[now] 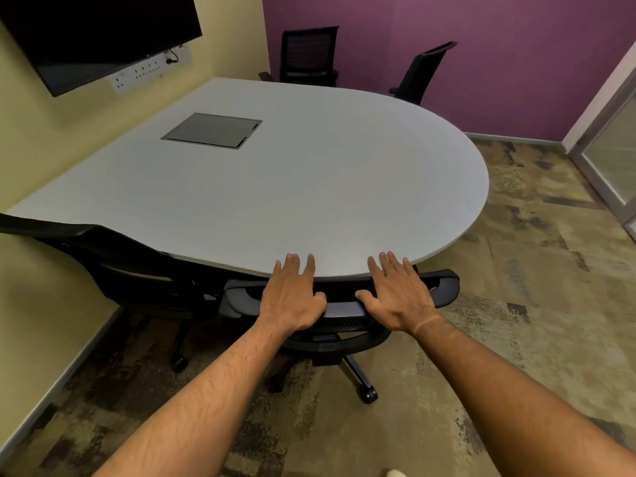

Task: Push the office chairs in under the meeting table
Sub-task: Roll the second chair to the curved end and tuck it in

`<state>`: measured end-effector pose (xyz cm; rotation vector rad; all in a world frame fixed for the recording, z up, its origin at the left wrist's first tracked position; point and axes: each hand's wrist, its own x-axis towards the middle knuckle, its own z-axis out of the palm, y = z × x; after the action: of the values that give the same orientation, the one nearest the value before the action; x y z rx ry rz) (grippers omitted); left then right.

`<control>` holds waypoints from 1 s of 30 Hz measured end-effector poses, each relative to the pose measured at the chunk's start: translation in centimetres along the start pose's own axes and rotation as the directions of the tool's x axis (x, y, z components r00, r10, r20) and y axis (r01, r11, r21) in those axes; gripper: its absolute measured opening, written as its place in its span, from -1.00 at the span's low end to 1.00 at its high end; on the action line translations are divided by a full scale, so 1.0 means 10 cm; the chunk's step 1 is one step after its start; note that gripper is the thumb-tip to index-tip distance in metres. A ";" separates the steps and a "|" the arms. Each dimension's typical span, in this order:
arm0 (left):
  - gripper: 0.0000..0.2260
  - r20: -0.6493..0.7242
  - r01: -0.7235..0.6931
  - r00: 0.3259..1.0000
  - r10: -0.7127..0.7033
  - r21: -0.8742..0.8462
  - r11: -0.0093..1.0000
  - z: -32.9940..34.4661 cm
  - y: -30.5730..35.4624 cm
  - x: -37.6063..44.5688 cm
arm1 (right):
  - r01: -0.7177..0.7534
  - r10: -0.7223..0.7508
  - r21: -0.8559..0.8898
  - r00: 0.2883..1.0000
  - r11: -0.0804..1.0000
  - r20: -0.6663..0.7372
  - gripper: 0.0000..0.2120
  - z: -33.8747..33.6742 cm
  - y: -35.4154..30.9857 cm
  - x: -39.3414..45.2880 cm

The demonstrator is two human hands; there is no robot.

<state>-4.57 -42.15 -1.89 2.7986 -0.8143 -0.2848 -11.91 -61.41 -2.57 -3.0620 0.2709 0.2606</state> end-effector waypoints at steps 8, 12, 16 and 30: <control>-0.32 -0.041 0.070 0.997 -0.069 0.032 0.997 0.15 0.44 0.03 | 0.104 -0.105 0.036 0.994 0.994 0.025 -0.23 -0.01 0.38 0.00; -0.35 -0.032 0.119 0.993 -0.118 0.062 0.991 0.20 0.60 0.03 | 0.144 -0.145 0.035 0.989 0.989 0.037 -0.24 0.02 0.56 0.02; -0.35 -0.037 0.142 0.990 -0.140 0.057 0.988 0.25 0.74 -0.02 | 0.168 -0.169 0.029 0.985 0.985 0.045 -0.25 0.06 0.66 -0.01; -0.33 -0.066 0.128 0.990 -0.126 0.032 0.991 0.33 0.87 -0.47 | 0.125 -0.126 0.079 0.992 0.989 0.008 -0.18 0.07 0.60 -0.52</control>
<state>-13.60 -47.23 -2.21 2.8820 -0.6347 -0.2010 -18.16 -66.38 -2.56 -2.9837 0.0851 0.2566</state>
